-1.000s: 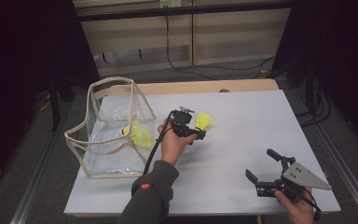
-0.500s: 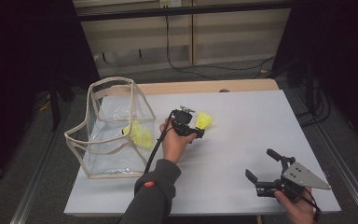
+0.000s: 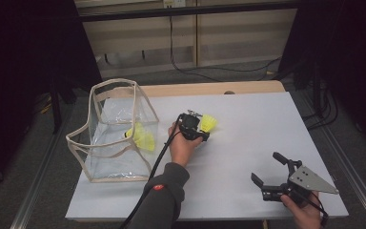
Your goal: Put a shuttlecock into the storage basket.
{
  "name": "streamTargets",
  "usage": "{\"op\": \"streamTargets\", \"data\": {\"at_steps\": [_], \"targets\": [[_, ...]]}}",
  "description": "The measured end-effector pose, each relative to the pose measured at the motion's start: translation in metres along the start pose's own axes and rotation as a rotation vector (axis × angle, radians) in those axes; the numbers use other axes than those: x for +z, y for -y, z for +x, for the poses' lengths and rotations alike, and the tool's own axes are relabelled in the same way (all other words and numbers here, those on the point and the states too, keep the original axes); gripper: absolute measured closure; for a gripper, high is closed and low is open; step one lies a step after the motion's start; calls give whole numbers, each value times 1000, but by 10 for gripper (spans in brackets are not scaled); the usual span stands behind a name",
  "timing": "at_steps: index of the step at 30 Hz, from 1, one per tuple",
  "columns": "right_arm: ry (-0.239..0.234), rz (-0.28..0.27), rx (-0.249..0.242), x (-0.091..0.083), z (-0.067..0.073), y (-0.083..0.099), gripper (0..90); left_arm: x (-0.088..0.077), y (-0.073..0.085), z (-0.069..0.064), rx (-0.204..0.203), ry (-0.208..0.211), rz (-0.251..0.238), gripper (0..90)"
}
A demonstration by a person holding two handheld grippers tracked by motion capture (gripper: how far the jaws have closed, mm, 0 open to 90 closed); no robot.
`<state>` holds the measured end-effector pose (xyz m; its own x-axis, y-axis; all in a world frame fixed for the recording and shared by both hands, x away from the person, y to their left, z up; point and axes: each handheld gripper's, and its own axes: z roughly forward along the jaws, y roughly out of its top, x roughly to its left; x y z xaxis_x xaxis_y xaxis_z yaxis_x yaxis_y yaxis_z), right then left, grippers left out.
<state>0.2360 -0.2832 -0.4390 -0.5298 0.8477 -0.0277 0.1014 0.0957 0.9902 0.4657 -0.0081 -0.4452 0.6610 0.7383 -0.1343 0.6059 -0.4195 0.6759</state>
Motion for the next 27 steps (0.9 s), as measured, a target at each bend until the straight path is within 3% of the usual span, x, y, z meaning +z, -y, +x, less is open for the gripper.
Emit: {"op": "streamTargets", "data": {"at_steps": [9, 12, 14, 19, 23, 27], "targets": [[5, -6, -1, -1, -1, -1, 12, 7, 2, 3, 12, -18, -4, 527], [5, -6, -2, -1, -1, -1, 12, 7, 1, 2, 18, -4, -2, 641], [6, -6, -1, -1, -1, -1, 12, 5, 1, -1, 43, -16, 12, 645], [6, -5, -1, -1, -1, 0, 12, -1, 0, 1, -24, 0, 43, 646], [7, -4, -2, -1, -1, 0, 12, -9, -2, 5, -49, 20, 58, 647], [6, -1, -5, 0, 0, 0, 12, -17, -5, 6, -83, 37, 45, 647]]}}
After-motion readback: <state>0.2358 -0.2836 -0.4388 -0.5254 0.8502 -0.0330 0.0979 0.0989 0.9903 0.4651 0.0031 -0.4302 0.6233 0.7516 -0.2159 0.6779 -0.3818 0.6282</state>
